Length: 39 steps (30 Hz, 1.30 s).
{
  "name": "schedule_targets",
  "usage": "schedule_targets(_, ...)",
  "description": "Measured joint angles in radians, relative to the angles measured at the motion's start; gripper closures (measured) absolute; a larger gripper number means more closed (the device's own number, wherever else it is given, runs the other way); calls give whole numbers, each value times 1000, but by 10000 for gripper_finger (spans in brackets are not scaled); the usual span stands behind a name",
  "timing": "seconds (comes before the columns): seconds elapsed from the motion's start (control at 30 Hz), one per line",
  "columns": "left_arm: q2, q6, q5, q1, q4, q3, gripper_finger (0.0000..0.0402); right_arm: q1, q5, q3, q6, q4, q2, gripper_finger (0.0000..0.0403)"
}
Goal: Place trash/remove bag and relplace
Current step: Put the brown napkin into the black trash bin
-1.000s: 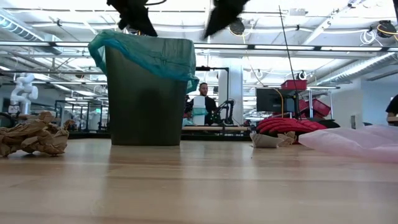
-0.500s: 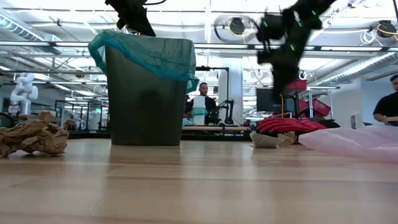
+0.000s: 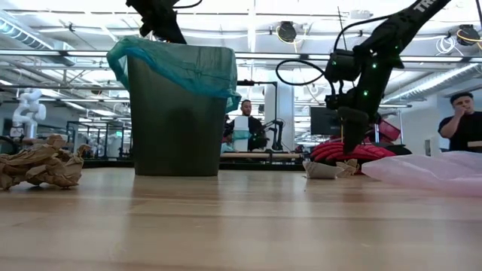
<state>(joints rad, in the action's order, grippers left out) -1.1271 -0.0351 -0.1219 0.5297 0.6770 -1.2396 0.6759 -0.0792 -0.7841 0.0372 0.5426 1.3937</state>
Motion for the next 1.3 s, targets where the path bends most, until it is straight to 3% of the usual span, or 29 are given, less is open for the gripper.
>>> schedule_targets(0.2,0,4,0,0,21,0,402,5,-1,0,-4,-1,12,215)
schedule_targets(0.4,0,3,0,0,22,0,402,4,-5,0,-19,-7,106,217)
schedule_targets(0.53,0,3,0,0,22,0,402,4,-105,0,-33,-21,163,223)
schedule_targets(0.63,0,3,0,0,22,0,402,4,-130,0,-34,-21,175,259)
schedule_targets(0.77,0,3,0,0,22,0,402,-8,-130,0,-41,-16,169,367)
schedule_targets(0.83,0,3,0,0,22,0,402,-26,-124,0,-37,-12,159,389)
schedule_targets(1.07,0,3,0,0,22,0,402,-122,98,0,-29,-21,82,400)
schedule_targets(1.3,0,3,0,0,22,0,402,-225,234,-1,-47,-242,-64,402)
